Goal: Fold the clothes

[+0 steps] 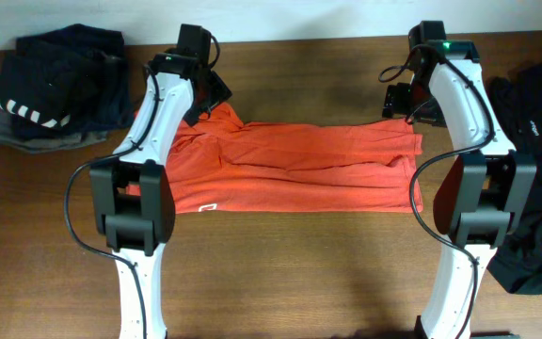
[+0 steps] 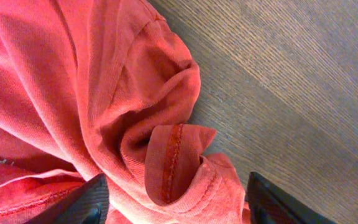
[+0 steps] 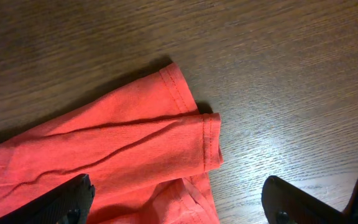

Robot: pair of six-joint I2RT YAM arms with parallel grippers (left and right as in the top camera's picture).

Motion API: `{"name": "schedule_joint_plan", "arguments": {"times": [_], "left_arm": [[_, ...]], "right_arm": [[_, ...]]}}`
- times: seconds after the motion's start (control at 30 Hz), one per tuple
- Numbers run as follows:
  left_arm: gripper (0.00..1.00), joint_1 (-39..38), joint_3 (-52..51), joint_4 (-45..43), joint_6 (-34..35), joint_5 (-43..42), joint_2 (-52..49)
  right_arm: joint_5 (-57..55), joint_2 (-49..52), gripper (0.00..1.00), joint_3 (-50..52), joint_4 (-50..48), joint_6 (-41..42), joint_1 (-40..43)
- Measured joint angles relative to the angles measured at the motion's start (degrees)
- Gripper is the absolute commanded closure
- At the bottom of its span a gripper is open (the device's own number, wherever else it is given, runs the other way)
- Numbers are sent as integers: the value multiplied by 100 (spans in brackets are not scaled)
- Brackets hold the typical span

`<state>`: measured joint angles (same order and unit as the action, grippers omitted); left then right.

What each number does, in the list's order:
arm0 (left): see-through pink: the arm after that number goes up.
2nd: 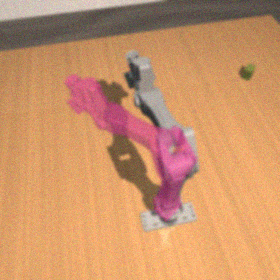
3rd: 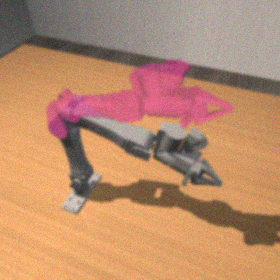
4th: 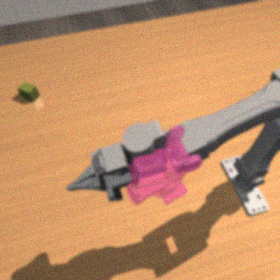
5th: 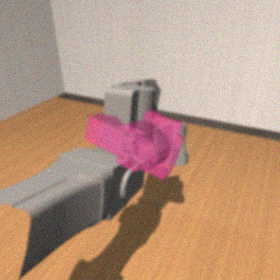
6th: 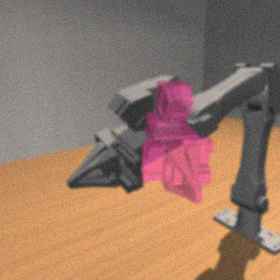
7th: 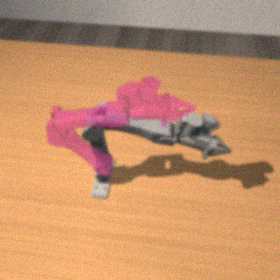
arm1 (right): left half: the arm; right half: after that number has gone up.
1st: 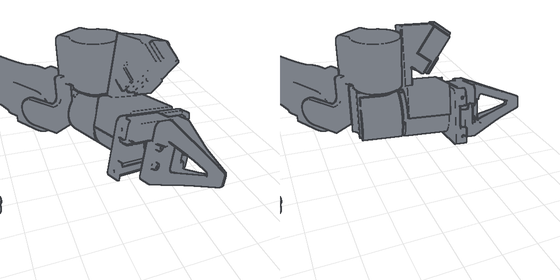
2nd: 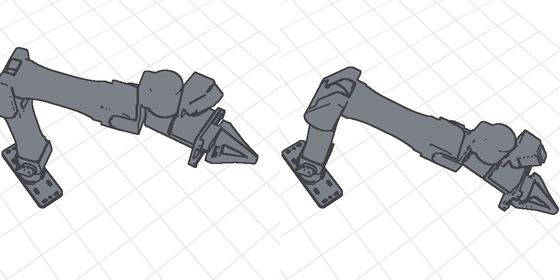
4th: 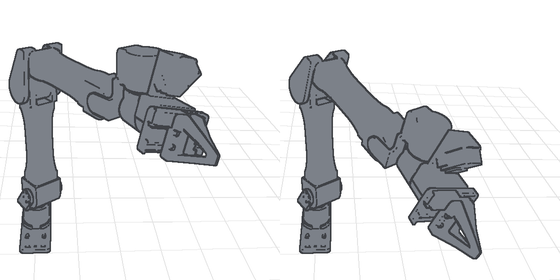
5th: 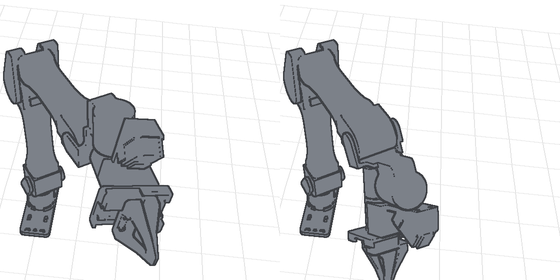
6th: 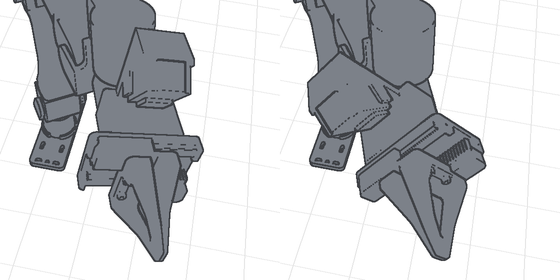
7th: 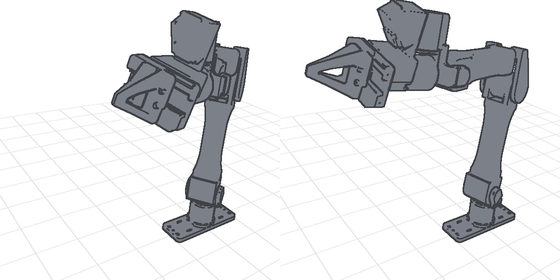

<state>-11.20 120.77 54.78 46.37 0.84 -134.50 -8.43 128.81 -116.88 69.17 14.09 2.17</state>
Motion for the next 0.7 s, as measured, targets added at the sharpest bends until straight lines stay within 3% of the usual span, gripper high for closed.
{"name": "schedule_joint_plan", "arguments": {"times": [0.07,0.23,0.47,0.57,0.7], "left_arm": [[30,-7,0,-2,4,9,0],[47,-26,0,-2,31,11,0],[79,-26,0,0,70,31,-2],[99,-26,0,2,66,31,-2],[99,-26,0,114,81,85,-2]], "right_arm": [[0,2,9,-2,0,-15,0],[0,0,9,-2,0,-39,0],[0,2,9,-2,0,-44,0],[0,2,9,-2,0,-55,0],[0,2,9,-2,-2,-59,0]]}}
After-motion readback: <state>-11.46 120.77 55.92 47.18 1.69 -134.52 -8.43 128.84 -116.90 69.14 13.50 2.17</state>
